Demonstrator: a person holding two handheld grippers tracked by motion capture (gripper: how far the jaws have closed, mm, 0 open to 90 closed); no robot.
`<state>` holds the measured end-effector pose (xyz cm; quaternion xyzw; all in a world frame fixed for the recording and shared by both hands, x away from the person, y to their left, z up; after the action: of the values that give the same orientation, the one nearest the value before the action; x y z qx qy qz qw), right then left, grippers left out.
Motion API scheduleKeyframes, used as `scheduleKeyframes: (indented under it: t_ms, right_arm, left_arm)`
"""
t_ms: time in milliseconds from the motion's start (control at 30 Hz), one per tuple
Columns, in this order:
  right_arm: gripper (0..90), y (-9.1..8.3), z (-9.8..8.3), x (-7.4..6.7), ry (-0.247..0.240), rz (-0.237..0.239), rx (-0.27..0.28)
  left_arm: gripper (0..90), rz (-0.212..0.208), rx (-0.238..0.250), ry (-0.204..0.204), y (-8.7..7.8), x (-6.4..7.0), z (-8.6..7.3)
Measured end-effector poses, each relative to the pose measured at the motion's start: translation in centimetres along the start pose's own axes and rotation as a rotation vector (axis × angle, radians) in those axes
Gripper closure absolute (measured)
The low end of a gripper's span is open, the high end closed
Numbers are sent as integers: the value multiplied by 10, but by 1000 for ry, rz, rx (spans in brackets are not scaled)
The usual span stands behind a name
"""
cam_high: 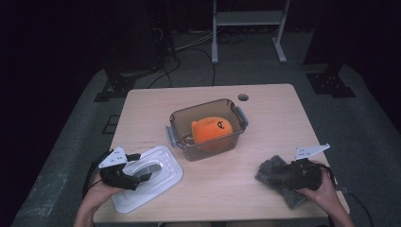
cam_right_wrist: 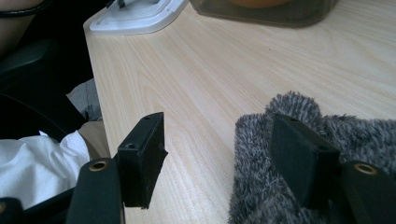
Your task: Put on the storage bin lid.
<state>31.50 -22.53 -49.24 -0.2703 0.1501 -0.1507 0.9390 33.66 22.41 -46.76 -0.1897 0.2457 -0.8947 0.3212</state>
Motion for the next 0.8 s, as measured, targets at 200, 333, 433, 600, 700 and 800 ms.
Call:
scheduleKeyframes:
  t_ms: [200, 333, 433, 600, 700, 800]
  right_arm:
    - [350, 0, 0, 0, -1, 1, 2]
    - [350, 0, -1, 0, -2, 2, 0]
    - [350, 0, -1, 0, -1, 3, -1]
    - [350, 1, -2, 0, -1, 2, -10]
    - [350, 1, -3, 0, -2, 3, -11]
    - [350, 1, -3, 0, -2, 3, -12]
  left_arm:
    - [151, 15, -11, -23, 0, -9, -12]
    - [181, 24, -18, -34, 1, -12, -17]
    - [235, 28, -23, -11, 2, -13, -21]
    - [320, 35, -22, 7, 3, -15, -24]
    - [368, 33, -29, 12, 5, -16, -28]
    - [402, 25, -39, 9, 6, -16, -31]
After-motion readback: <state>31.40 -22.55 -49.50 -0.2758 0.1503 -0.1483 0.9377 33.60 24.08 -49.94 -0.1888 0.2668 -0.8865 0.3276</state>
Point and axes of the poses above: each handheld gripper's, and its own axes: y roughly forward along the jaws, z roughly out of its top, x roughly to its right, the point moved 9 cm from there along y, roughly forward along the jaws, and after that the axes turned 13 degrees about -y, right-handed, at the moved point
